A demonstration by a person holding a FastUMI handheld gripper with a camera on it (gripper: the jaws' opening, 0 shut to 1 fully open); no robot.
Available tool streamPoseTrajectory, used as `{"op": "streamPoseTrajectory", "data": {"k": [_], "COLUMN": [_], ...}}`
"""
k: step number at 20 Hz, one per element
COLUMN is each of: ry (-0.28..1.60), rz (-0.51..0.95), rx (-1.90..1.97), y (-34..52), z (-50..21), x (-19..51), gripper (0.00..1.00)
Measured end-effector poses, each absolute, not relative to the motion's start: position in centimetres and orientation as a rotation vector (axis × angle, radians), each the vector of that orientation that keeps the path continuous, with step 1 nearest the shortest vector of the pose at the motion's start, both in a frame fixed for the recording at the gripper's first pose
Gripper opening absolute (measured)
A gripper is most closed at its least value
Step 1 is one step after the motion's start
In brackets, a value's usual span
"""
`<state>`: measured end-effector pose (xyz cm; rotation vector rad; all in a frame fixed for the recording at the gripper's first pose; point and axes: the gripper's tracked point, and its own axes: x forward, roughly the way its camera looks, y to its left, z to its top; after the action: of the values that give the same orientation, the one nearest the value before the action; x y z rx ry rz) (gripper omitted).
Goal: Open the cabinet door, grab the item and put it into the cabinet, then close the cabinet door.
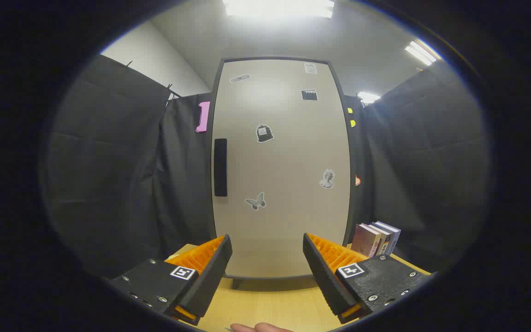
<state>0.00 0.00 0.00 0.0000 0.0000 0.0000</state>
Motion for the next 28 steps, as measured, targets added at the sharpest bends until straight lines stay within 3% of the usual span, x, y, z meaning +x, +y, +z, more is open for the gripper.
{"op": "streamPoseTrajectory", "data": {"k": [28], "ry": [0.005], "rz": [-0.05], "rx": [0.013], "y": [-2.0], "z": [0.0], "x": [1.0], "gripper": [0.96]}}
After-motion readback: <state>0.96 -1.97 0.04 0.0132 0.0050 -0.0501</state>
